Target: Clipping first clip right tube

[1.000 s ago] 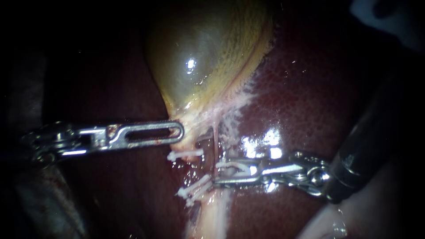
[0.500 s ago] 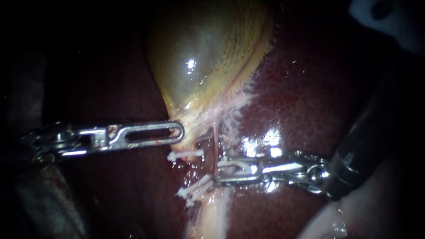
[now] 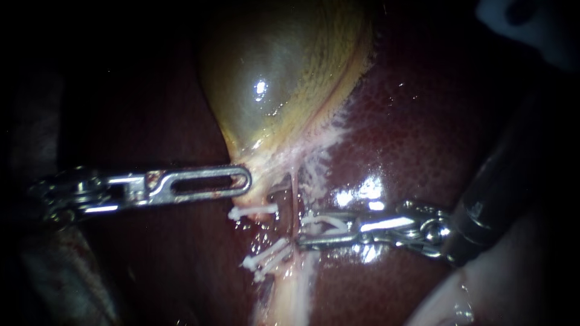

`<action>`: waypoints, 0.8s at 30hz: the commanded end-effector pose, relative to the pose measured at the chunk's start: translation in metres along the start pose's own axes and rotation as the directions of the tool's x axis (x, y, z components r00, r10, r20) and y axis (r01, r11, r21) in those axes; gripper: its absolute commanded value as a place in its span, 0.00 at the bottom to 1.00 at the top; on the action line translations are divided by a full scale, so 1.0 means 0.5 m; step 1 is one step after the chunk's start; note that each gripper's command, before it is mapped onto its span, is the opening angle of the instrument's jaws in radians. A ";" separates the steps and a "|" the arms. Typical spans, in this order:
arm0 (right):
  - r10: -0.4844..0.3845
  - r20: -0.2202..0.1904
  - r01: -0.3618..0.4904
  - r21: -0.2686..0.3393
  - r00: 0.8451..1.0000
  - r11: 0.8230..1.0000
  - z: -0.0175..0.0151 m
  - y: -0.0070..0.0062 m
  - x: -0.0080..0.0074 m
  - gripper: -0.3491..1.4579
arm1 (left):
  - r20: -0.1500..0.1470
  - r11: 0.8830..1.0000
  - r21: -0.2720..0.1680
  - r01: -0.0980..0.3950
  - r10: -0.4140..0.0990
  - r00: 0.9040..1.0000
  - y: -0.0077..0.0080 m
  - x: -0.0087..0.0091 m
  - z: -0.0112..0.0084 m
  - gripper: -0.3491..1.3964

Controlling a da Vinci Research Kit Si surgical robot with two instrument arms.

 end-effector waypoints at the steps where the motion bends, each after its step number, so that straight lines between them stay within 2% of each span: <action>1: 0.001 -0.001 -0.001 -0.001 1.000 1.000 0.0003 -0.0001 0.0000 0.47 | 0.000 1.000 0.000 0.000 0.000 1.000 0.0000 0.0000 0.0000 0.00; 7: 0.000 -0.001 0.000 -0.001 1.000 1.000 0.0016 0.0002 -0.0002 0.47 | 0.000 1.000 0.000 0.000 0.000 1.000 0.0000 0.0000 0.0000 0.00; 24: 0.001 0.015 -0.001 0.021 1.000 1.000 0.0060 -0.0021 0.0003 0.46 | 0.000 1.000 -0.001 0.000 0.000 1.000 0.0000 0.0000 0.0001 0.00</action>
